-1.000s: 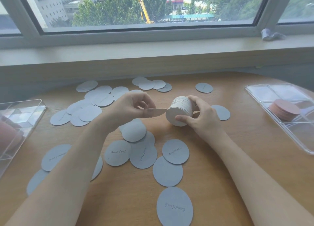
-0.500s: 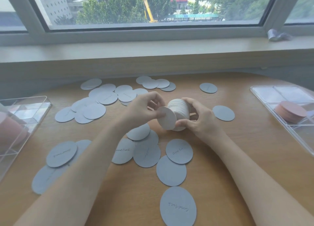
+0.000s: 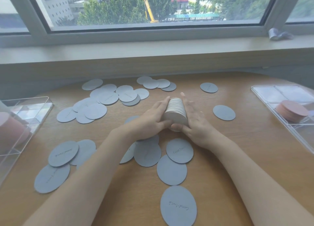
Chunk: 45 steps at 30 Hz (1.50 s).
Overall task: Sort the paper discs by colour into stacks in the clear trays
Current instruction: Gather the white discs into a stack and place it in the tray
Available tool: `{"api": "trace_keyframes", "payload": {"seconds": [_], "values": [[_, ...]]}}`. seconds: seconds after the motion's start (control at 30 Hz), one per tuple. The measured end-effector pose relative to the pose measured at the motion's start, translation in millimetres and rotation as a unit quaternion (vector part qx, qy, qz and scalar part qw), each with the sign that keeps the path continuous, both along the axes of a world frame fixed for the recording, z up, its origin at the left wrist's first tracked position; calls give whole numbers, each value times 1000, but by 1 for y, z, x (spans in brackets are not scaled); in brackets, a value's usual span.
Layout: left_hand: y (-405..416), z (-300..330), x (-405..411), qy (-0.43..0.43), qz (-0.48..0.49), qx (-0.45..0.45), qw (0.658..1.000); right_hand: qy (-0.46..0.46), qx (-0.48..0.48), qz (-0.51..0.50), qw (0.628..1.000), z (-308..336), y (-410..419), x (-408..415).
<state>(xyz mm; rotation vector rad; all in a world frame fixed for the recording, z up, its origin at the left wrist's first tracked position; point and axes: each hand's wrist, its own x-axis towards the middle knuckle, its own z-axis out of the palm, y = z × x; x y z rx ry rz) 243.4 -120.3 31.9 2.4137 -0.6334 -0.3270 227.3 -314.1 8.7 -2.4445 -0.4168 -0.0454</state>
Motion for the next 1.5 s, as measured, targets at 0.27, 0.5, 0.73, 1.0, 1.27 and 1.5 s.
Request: {"api": "trace_keyframes", "payload": {"seconds": [0.27,0.5,0.73,1.0,1.27,1.5], "values": [[-4,-4,-5,-67,-6,105,992,-55,-61,-24,996,-6,2,4],[0,-12,-5,-63,19,106,992,-45,9,22,999,-2,3,2],[60,12,-1,-59,125,97,986,-20,44,27,998,-5,1,3],[180,14,16,-23,389,259,884,-13,61,22,998,-6,0,5],[177,15,13,-7,347,229,910,-14,73,20,997,-8,-2,4],[166,14,12,12,312,58,948,-11,84,24,996,-6,0,2]]}}
